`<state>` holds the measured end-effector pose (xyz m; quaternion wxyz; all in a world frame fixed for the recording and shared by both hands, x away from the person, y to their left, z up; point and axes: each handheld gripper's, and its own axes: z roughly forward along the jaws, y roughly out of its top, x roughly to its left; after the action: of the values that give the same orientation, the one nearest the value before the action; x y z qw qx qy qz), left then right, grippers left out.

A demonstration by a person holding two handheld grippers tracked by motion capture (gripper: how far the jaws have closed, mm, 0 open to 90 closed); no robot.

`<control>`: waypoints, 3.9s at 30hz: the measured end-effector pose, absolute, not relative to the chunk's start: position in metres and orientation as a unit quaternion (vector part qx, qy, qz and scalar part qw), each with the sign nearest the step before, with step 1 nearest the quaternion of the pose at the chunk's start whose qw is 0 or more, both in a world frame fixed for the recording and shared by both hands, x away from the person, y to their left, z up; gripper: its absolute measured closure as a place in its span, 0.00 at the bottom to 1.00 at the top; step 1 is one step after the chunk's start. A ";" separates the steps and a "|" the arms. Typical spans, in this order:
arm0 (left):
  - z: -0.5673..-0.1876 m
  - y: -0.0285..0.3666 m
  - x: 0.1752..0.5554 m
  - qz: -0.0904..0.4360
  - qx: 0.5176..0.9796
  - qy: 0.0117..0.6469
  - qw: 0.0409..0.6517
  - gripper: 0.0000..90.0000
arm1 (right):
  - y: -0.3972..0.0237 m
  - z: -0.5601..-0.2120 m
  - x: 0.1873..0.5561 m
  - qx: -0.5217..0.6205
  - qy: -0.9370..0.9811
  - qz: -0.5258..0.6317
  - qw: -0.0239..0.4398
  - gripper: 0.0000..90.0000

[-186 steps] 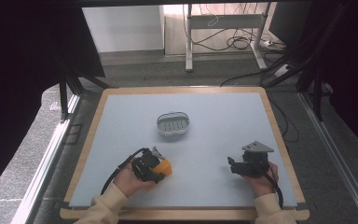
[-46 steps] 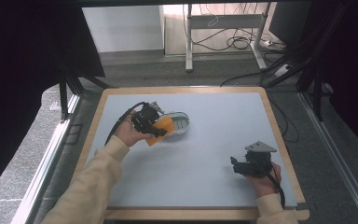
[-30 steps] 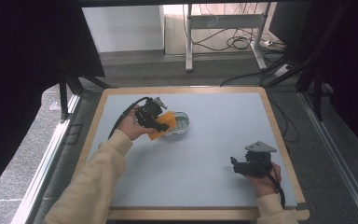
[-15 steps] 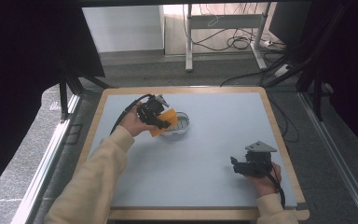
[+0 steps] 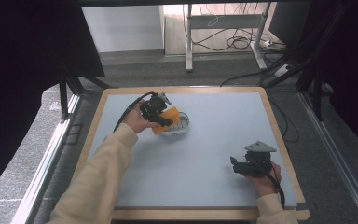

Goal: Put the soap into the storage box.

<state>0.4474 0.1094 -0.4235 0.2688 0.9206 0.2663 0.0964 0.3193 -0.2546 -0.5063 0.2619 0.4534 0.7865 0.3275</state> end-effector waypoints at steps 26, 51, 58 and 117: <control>-0.437 0.088 0.480 0.090 0.938 0.221 0.253 0.69 | -0.256 -0.508 0.320 0.454 0.788 0.324 0.260 0.14; -0.450 0.085 0.487 0.076 0.944 0.208 0.243 0.69 | -0.256 -0.509 0.321 0.456 0.788 0.322 0.259 0.14; -0.456 0.084 0.490 0.068 0.948 0.199 0.240 0.68 | -0.256 -0.509 0.321 0.457 0.788 0.322 0.258 0.14; -0.478 0.179 0.322 0.117 0.856 0.347 0.364 0.27 | -0.252 -0.509 0.319 0.454 0.790 0.322 0.257 0.14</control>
<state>0.3216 0.1793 -0.4778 0.3640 0.8562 0.3473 0.1171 0.3189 -0.2524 -0.5086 0.2566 0.4540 0.7903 0.3218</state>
